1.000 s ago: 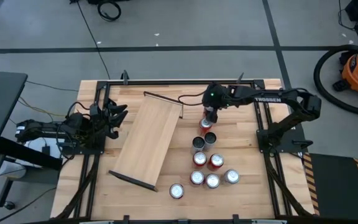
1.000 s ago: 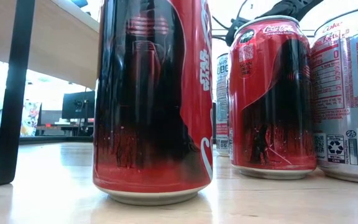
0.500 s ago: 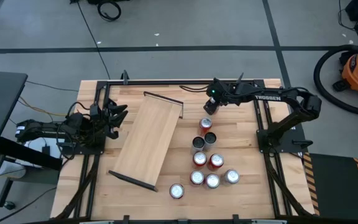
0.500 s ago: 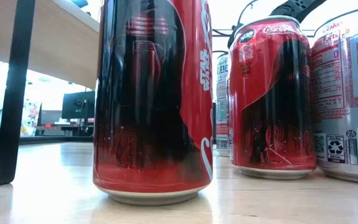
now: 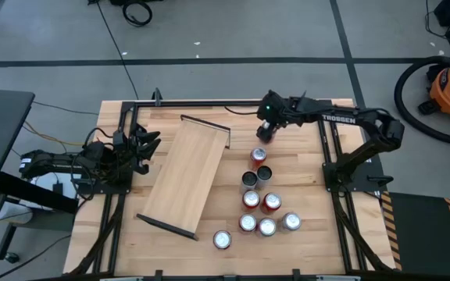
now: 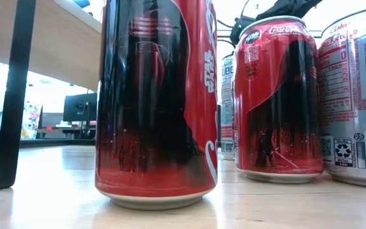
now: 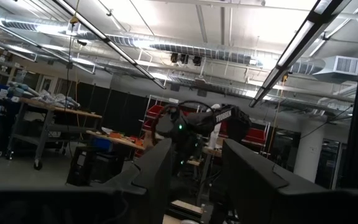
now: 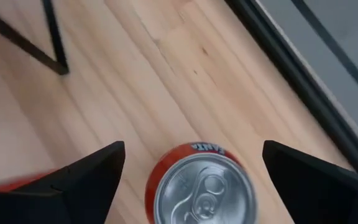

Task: Place canned beverage on shelf
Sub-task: Put the top orange soda can on the shelf

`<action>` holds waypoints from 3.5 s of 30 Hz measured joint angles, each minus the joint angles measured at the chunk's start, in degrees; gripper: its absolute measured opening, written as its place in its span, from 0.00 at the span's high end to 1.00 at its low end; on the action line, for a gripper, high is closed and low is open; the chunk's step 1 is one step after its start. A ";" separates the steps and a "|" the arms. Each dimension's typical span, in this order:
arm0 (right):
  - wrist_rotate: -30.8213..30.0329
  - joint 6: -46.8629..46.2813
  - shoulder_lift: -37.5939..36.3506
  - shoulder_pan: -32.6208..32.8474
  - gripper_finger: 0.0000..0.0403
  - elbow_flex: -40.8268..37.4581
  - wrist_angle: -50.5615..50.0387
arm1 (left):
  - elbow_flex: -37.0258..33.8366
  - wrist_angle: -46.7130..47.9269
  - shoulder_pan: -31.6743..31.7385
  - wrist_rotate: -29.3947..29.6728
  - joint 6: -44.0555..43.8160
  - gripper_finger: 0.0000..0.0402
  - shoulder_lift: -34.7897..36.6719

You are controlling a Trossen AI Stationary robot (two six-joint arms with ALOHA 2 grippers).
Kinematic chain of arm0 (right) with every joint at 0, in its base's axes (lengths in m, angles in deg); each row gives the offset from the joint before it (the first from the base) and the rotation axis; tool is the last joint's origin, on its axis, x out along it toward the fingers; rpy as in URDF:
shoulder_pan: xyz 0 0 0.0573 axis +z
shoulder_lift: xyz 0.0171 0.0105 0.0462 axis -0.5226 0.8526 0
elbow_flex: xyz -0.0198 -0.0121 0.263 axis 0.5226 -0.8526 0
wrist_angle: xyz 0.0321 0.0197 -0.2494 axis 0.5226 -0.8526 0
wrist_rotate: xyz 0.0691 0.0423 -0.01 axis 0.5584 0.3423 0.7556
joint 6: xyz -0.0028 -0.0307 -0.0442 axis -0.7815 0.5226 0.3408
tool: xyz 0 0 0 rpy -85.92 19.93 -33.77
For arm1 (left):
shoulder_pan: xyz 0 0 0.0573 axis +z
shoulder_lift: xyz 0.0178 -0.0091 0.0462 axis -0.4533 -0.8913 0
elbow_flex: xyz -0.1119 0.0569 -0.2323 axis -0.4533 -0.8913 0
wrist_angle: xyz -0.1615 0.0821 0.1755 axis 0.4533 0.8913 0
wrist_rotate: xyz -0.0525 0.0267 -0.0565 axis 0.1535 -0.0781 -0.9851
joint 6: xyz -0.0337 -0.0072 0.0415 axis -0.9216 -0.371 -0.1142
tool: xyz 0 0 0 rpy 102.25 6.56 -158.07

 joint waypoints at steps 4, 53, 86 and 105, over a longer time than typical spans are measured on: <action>1.51 5.03 0.00 -0.02 0.04 3.23 -4.67 | 0.00 0.01 0.00 -0.01 0.02 0.62 0.00; 9.40 16.45 -0.81 -2.92 0.08 1.70 -13.59 | -0.02 1.26 0.00 0.01 -0.47 0.62 0.01; 7.69 23.67 -1.11 3.92 0.07 1.70 -5.04 | -0.02 1.32 0.00 0.01 -1.18 0.62 0.00; 5.36 19.79 5.53 2.60 0.12 1.70 -2.56 | -0.02 1.71 -0.02 0.01 -1.41 0.62 0.01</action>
